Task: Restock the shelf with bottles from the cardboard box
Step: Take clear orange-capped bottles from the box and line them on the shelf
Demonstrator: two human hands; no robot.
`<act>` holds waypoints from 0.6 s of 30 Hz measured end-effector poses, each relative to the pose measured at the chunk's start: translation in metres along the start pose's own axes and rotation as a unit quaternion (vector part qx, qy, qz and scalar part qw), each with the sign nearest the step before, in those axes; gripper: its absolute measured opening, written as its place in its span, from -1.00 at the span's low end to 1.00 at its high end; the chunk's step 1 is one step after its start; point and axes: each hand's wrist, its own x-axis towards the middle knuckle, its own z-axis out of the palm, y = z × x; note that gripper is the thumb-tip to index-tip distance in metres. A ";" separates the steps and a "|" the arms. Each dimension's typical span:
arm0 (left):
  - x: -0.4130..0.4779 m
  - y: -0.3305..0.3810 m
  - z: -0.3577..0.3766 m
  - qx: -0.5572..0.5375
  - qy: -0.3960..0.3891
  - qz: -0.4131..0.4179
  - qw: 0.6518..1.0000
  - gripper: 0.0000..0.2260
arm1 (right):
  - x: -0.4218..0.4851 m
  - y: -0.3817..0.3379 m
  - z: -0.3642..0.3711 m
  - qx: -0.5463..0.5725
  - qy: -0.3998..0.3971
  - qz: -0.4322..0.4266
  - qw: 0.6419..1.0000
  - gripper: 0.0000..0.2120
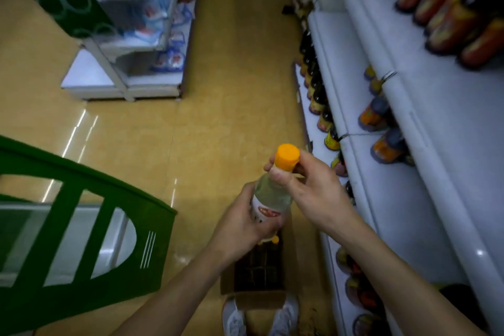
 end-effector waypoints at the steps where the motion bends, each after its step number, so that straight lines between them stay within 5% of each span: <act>1: -0.004 0.016 -0.003 0.001 0.001 0.010 1.000 -0.50 | -0.002 -0.017 -0.008 -0.003 0.005 -0.010 1.000 -0.72; 8: -0.027 0.120 -0.017 0.016 -0.018 0.102 0.995 -0.53 | -0.031 -0.125 -0.067 -0.065 0.075 -0.063 0.993 -0.65; 18: -0.035 0.242 -0.003 0.020 -0.098 0.221 0.970 -0.56 | -0.078 -0.214 -0.149 -0.104 0.203 -0.098 0.969 -0.80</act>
